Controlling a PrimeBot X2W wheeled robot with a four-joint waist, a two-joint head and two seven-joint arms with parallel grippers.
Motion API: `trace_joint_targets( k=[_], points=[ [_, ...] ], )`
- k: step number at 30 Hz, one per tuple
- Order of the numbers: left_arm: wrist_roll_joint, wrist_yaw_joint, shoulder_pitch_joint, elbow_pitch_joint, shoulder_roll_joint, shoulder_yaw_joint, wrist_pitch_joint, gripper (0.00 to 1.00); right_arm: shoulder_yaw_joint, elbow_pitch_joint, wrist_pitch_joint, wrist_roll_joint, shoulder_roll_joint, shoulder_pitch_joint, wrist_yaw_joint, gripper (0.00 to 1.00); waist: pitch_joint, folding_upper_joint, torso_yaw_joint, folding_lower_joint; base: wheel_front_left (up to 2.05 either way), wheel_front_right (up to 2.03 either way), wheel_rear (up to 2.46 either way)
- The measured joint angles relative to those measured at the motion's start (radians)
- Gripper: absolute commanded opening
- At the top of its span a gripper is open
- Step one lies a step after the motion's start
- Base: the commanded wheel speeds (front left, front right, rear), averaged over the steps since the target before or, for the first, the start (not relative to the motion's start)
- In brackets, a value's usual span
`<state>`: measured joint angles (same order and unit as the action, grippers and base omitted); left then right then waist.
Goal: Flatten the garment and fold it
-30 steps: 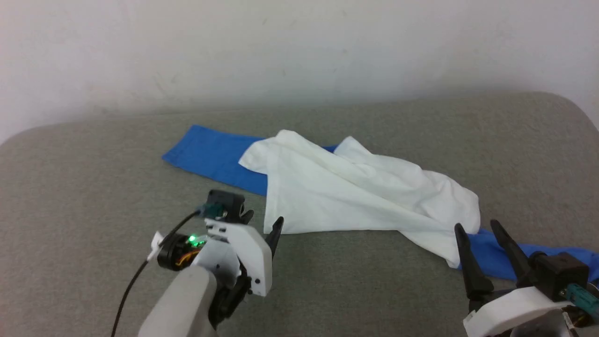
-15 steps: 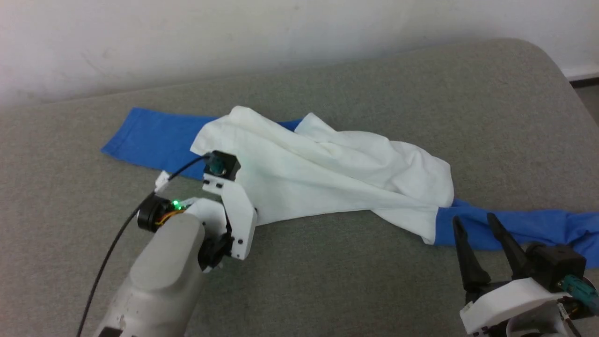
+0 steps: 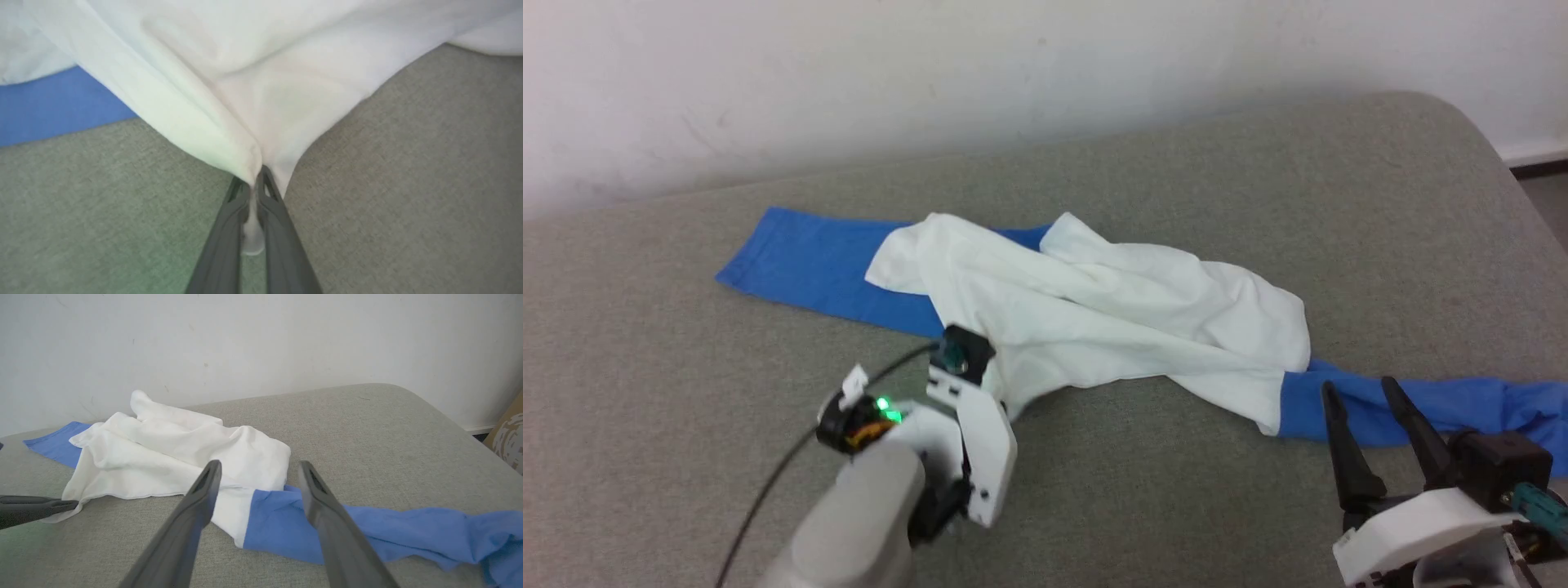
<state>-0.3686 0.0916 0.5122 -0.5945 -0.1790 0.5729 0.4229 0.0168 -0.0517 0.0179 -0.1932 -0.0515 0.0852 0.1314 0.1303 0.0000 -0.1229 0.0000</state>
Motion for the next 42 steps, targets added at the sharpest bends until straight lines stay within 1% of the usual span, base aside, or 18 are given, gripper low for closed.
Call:
trace_joint_targets(
  k=[3,6,8,11,13,15,17,19,21,22,23,24,27,30,34,37,39,42],
  points=[
    [-0.004,-0.053,-0.116,0.130,-0.012,-0.012,-0.049,0.00,0.009,-0.005,-0.002,0.000,-0.001,0.019,0.000,1.00,-0.023,0.0000,0.022,0.0001,0.00,0.00,0.00],
    [-0.021,-0.113,-0.247,0.311,-0.047,-0.037,-0.054,0.00,0.018,-0.016,-0.009,0.000,0.000,0.040,0.000,1.00,-0.041,0.0000,0.053,-0.0001,0.00,0.00,0.00],
    [-0.047,-0.156,-0.343,0.441,-0.069,-0.057,-0.041,0.00,0.036,-0.021,-0.009,0.000,0.000,0.049,0.000,1.00,-0.050,0.0000,0.076,0.0000,0.00,0.00,0.00],
    [-0.057,-0.237,-0.499,0.626,-0.100,-0.073,-0.002,0.00,0.056,-0.029,-0.009,-0.001,-0.001,0.059,0.000,1.00,-0.062,0.0000,0.111,-0.0001,0.00,0.00,0.00],
    [-0.066,-0.288,-0.609,0.723,-0.121,-0.081,0.028,0.00,0.057,-0.032,-0.009,-0.001,0.000,0.066,0.000,1.00,-0.069,0.0000,0.131,0.0000,0.00,0.00,0.00],
    [-0.074,-0.333,-0.717,0.800,-0.147,-0.085,0.065,0.00,0.057,-0.037,-0.009,-0.001,0.000,0.070,0.000,1.00,-0.077,0.0000,0.149,-0.0001,0.00,0.00,0.00],
    [-0.081,-0.369,-0.810,0.862,-0.169,-0.082,0.105,0.00,0.062,-0.045,-0.010,0.000,0.000,0.078,0.000,1.00,-0.085,0.0000,0.166,-0.0002,0.00,0.00,0.00],
    [-0.090,-0.395,-0.879,0.897,-0.190,-0.084,0.143,0.00,0.071,-0.052,-0.013,0.000,0.000,0.085,0.000,1.00,-0.091,0.0001,0.182,-0.0001,0.00,0.00,0.00],
    [-0.114,-0.412,-0.926,0.918,-0.205,-0.089,0.170,0.00,0.078,-0.062,-0.016,0.001,0.000,0.086,0.000,1.00,-0.095,0.0000,0.196,-0.0002,0.00,0.00,0.00],
    [-0.126,-0.417,-0.941,0.922,-0.206,-0.094,0.175,0.00,0.081,-0.065,-0.016,0.002,0.000,0.085,0.000,1.00,-0.097,0.0000,0.202,-0.0002,0.00,0.00,0.00],
    [-0.131,-0.418,-0.946,0.922,-0.206,-0.095,0.175,0.43,0.085,-0.067,-0.017,0.003,0.000,0.085,0.000,1.00,-0.098,0.0000,0.206,-0.0002,0.00,0.00,0.00],
    [-0.137,-0.419,-0.947,0.922,-0.203,-0.102,0.168,1.00,0.088,-0.069,-0.017,0.006,0.000,0.084,0.000,1.00,-0.099,0.0000,0.210,-0.0001,0.00,0.00,0.00],
    [-0.139,-0.417,-0.929,0.924,-0.198,-0.124,0.122,1.00,0.094,-0.076,-0.018,0.010,0.000,0.083,0.000,1.00,-0.101,0.0000,0.214,-0.0001,0.00,0.00,0.00],
    [-0.118,-0.393,-0.859,0.924,-0.183,-0.155,0.015,1.00,0.094,-0.082,-0.020,0.016,0.000,0.083,0.000,1.00,-0.103,0.0000,0.212,-0.0002,0.00,0.00,0.00],
    [-0.076,-0.338,-0.716,0.890,-0.165,-0.168,-0.112,1.00,0.084,-0.089,-0.026,0.016,0.000,0.082,0.000,1.00,-0.106,0.0000,0.198,0.0000,0.00,0.00,0.00],
    [-0.048,-0.292,-0.589,0.833,-0.148,-0.167,-0.186,1.00,0.081,-0.097,-0.033,0.018,0.000,0.075,0.000,1.00,-0.105,0.0000,0.184,-0.0001,0.00,0.00,0.00],
    [-0.044,-0.259,-0.495,0.780,-0.123,-0.169,-0.245,1.00,0.074,-0.106,-0.037,0.019,0.000,0.064,0.000,1.00,-0.096,0.0000,0.175,-0.0001,0.00,0.00,0.00],
    [-0.045,-0.213,-0.381,0.657,-0.104,-0.166,-0.276,1.00,0.054,-0.121,-0.048,0.029,0.001,0.041,0.000,1.00,-0.082,0.0000,0.152,0.0000,0.00,0.00,0.00]
  ],
)
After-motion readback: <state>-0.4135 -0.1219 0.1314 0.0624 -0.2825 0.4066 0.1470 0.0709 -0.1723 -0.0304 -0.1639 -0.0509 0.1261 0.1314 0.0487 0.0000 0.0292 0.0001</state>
